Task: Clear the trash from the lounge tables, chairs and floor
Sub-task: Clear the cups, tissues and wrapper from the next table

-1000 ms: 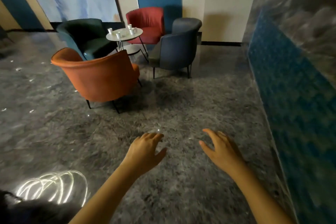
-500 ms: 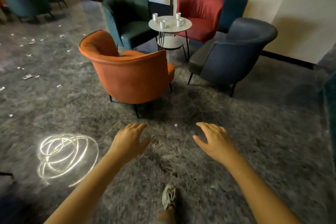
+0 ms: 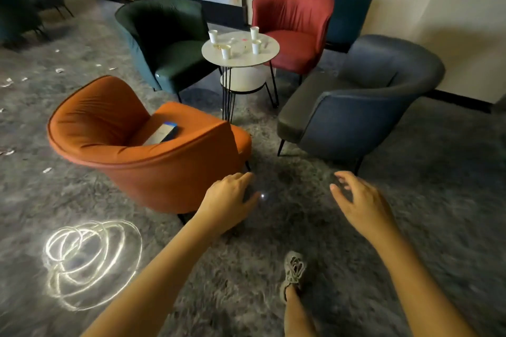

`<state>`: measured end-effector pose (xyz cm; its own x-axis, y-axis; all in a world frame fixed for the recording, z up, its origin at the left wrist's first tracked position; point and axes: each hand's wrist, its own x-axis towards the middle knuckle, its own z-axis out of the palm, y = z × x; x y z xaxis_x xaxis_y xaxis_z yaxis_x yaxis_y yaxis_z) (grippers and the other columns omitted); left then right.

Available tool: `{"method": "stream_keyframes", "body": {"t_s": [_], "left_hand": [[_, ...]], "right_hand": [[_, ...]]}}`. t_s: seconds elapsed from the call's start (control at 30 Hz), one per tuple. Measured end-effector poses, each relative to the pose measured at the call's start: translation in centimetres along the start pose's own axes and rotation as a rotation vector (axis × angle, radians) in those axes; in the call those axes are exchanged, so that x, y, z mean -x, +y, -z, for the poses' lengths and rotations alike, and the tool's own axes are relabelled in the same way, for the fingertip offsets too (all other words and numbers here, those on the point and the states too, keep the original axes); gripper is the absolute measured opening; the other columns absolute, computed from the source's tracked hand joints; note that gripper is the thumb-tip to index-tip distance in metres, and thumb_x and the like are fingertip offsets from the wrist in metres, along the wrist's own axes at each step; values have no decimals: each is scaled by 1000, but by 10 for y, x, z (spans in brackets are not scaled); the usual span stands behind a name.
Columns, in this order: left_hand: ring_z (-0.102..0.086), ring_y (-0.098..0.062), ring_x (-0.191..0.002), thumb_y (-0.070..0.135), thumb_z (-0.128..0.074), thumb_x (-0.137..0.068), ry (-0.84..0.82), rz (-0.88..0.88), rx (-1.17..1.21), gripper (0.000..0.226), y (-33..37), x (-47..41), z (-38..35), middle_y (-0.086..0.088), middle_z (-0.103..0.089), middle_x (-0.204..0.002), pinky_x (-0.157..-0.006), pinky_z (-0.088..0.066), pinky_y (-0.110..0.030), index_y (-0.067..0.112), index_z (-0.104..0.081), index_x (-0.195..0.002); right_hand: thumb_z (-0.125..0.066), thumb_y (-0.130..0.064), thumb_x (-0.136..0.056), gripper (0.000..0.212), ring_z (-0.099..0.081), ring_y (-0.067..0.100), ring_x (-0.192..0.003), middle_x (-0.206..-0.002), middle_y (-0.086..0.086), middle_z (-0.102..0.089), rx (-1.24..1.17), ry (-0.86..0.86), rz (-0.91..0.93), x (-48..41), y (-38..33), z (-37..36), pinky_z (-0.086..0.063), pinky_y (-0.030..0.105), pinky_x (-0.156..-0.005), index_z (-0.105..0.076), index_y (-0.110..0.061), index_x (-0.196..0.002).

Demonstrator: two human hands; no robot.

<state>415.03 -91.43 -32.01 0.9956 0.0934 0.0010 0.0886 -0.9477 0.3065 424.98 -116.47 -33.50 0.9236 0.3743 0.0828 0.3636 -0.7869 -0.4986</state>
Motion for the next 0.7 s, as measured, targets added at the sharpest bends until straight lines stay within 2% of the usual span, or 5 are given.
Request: {"method": "stream_keyframes", "body": {"t_s": [0.2,0.33,0.5,0.63,0.7], "left_hand": [[-59,-21,-100,38,-48,-93,75,89,17,35,-35,-161,8,0,-60,-113,-79,-49,-38,20,-52,-122],[-57,-22,-108,39,-49,-93,122,238,-8,42,-62,-254,27,-1,-59,-121,-82,-45,-35,22,-47,-131],[-57,-19,-109,40,-52,-92,150,393,78,49,-108,-323,35,-2,-58,-124,-83,-48,-35,24,-41,-136],[-55,-17,-112,41,-53,-90,188,520,115,50,-161,-368,30,1,-58,-123,-85,-49,-42,26,-39,-136],[-57,-17,-108,41,-54,-90,204,555,135,48,-189,-394,25,1,-58,-121,-82,-51,-39,24,-40,-133]], "right_hand": [[-50,-35,-91,38,-58,28,-106,-118,9,-62,-30,-34,49,-189,23,-12,-47,40,-85,-54,-13,-122],[-48,-36,-93,39,-57,27,-109,-120,8,-61,-15,-113,147,-312,16,-8,-46,42,-89,-52,-15,-125],[-50,-32,-93,38,-57,31,-107,-115,13,-62,-49,-182,288,-433,-16,-28,-45,43,-87,-52,-9,-124],[-49,-34,-93,40,-56,27,-110,-120,10,-61,-3,-236,398,-516,-41,-58,-42,38,-88,-51,-12,-127],[-49,-35,-93,40,-56,25,-110,-121,8,-61,18,-251,451,-557,-53,-72,-42,38,-89,-50,-13,-127]]}}
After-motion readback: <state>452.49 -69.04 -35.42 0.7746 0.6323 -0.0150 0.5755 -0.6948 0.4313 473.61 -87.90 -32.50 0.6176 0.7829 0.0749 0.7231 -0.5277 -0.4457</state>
